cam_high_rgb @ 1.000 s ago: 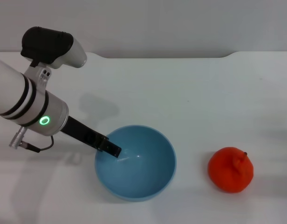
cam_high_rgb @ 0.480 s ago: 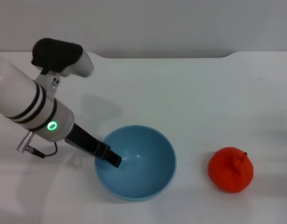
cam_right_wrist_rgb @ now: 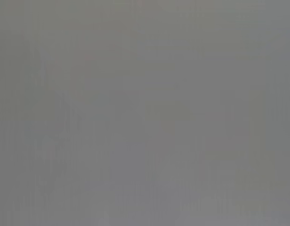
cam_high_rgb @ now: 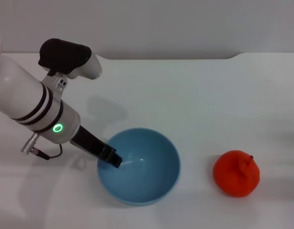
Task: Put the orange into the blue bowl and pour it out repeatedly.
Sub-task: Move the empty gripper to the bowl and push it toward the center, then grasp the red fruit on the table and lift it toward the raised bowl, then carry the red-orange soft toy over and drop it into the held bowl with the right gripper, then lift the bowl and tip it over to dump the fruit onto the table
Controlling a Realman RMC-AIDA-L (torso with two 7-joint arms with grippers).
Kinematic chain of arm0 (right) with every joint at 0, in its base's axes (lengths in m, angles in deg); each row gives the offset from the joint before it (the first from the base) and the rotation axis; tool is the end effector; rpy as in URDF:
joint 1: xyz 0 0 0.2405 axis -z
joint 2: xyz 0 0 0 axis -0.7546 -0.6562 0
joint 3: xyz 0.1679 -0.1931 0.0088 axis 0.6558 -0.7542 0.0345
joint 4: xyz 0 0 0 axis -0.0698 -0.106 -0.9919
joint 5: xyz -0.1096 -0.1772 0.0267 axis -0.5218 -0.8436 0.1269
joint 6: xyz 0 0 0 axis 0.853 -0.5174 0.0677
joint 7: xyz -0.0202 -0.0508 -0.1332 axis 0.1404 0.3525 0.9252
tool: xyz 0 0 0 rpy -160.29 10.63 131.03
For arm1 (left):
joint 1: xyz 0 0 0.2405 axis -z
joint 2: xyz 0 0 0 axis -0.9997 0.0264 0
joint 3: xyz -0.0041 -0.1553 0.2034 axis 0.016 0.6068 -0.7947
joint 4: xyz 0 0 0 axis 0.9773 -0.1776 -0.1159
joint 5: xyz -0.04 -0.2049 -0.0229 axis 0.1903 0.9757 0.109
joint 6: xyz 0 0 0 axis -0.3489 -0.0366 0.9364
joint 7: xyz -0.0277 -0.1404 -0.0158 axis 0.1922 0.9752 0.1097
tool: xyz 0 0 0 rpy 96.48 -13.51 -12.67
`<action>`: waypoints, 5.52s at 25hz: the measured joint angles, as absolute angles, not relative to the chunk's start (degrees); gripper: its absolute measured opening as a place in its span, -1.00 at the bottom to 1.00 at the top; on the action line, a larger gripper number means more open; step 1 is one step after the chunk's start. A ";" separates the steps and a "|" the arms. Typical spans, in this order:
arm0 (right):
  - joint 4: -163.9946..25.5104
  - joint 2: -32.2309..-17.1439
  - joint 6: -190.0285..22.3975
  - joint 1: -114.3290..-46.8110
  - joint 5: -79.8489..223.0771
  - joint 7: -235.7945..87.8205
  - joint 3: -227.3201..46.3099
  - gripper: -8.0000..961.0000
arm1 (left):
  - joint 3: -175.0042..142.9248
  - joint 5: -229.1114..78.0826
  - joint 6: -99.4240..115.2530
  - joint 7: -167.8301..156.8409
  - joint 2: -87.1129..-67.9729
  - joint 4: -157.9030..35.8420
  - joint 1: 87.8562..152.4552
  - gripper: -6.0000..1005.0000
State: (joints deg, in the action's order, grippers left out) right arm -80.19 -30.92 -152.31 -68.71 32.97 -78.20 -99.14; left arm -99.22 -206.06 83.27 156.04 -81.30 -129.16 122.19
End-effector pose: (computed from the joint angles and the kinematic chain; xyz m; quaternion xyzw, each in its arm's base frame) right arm 0.3855 0.2677 0.0113 -0.5930 0.2890 0.2685 0.7020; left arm -0.1912 0.3397 -0.0429 -0.8714 -0.4422 0.1611 0.1383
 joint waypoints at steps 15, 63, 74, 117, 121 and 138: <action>-80.75 -30.86 -142.46 -72.28 32.55 -84.82 -99.40 0.05 | -99.60 -205.92 75.99 156.27 -81.18 -129.18 121.18 -0.83; -15.41 -30.49 -177.80 -89.22 -63.61 -212.75 -136.66 0.05 | -97.58 -206.44 77.46 154.67 -80.96 -131.87 122.40 -0.99; -17.48 -30.72 -168.51 -88.74 -66.77 -215.87 -141.77 0.05 | -97.68 -206.43 77.02 154.16 -80.92 -131.88 122.33 -0.99; 6.17 -30.78 -173.64 -90.24 -44.92 -211.65 -150.62 -0.07 | -100.32 -203.37 76.19 155.89 -81.32 -130.56 128.01 -0.99; 6.49 -30.59 -174.50 -89.84 -51.07 -215.65 -146.59 -0.03 | -100.46 -203.60 73.94 155.33 -81.07 -132.70 126.90 -0.99; 3.58 -30.76 -180.72 -79.62 -66.22 -215.85 -126.57 -0.01 | -125.80 -217.78 13.78 128.51 -80.76 -154.54 93.22 -0.99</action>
